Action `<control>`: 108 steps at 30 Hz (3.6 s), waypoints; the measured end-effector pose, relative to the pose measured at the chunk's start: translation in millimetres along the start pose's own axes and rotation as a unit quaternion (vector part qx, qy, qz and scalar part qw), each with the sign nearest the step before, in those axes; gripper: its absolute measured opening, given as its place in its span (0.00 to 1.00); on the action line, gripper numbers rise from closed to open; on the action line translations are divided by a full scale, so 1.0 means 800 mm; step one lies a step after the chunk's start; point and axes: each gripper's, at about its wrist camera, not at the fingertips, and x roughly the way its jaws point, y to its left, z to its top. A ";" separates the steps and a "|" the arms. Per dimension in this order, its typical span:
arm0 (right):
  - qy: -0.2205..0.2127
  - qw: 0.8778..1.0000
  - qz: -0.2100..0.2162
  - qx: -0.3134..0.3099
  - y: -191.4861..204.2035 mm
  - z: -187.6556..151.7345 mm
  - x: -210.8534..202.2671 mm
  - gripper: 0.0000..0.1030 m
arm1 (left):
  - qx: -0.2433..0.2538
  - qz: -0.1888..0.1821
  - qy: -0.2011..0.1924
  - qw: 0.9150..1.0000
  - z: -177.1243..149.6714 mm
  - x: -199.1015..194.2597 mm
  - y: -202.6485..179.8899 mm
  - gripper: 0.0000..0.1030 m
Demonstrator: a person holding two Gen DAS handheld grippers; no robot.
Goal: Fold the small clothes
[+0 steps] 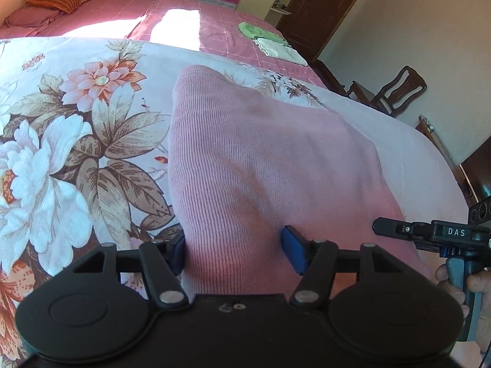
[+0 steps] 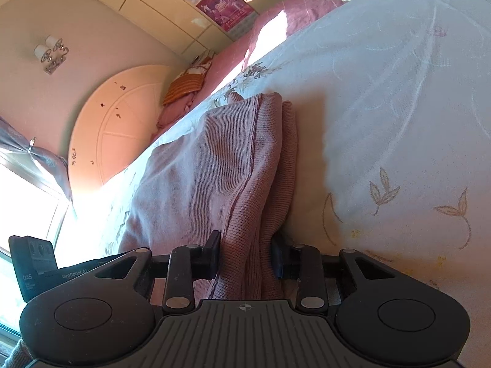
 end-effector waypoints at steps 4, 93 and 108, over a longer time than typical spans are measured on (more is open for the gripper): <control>0.005 0.999 -0.031 -0.032 0.022 -0.003 0.009 0.32 | 0.030 0.025 -0.011 0.999 -0.002 -0.007 -0.017 0.47; 0.024 0.943 -0.131 -0.305 0.425 -0.300 0.198 0.23 | 0.021 0.038 -0.107 0.993 -0.188 -0.330 0.352 0.52; 0.022 0.959 -0.150 -0.238 0.370 -0.303 0.215 0.02 | 0.021 0.083 -0.085 0.993 -0.207 -0.304 0.348 0.62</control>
